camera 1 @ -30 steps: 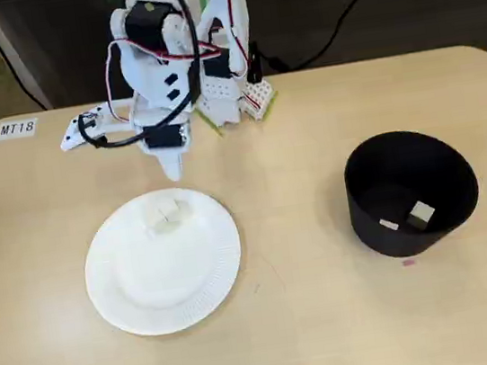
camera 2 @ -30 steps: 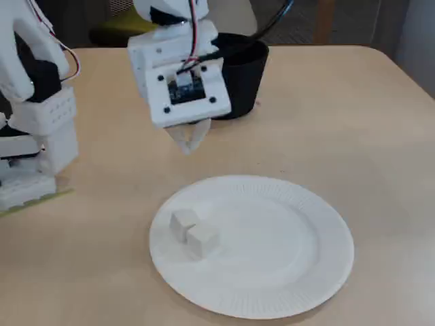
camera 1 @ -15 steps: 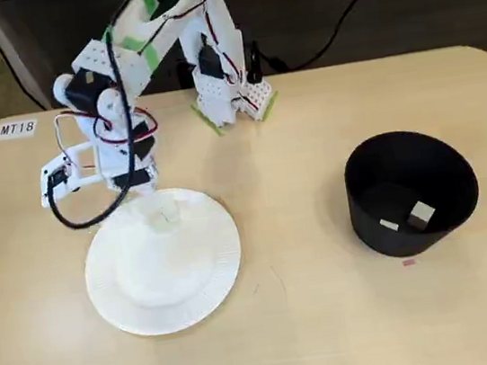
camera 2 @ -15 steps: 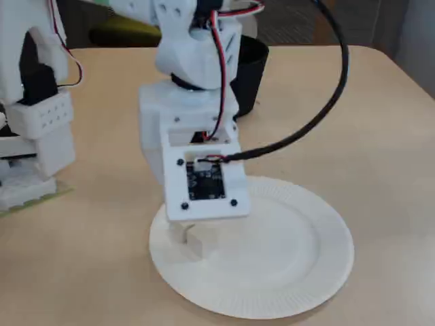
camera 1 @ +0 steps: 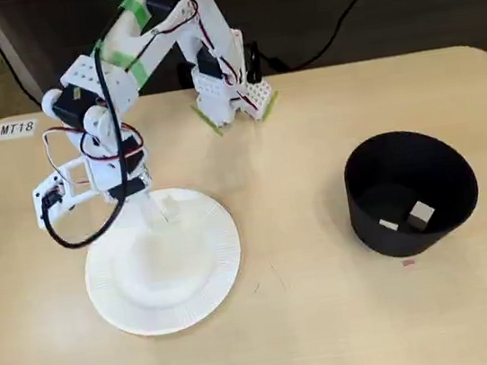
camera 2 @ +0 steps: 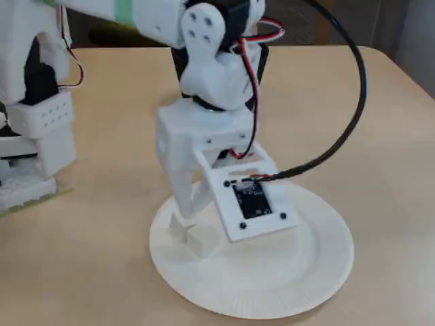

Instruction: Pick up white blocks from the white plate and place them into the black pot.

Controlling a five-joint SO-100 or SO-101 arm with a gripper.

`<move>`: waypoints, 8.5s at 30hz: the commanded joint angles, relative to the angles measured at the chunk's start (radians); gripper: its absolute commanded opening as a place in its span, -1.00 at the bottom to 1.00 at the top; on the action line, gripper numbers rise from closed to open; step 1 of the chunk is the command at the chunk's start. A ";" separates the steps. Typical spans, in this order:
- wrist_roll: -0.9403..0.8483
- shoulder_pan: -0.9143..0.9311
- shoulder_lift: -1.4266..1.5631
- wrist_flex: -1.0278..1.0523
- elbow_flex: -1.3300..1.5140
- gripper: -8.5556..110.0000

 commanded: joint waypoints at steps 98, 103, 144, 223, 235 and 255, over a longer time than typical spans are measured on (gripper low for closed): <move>0.061 0.107 -0.172 0.009 -0.098 -0.38; 0.063 0.098 -0.175 0.009 -0.101 -0.41; 1.009 -0.779 -0.035 0.011 -1.055 -0.90; 1.680 -0.040 0.477 0.012 0.460 -0.30; 1.385 0.041 0.272 0.008 0.377 -0.30; 1.437 -0.012 0.198 -0.095 0.365 -0.37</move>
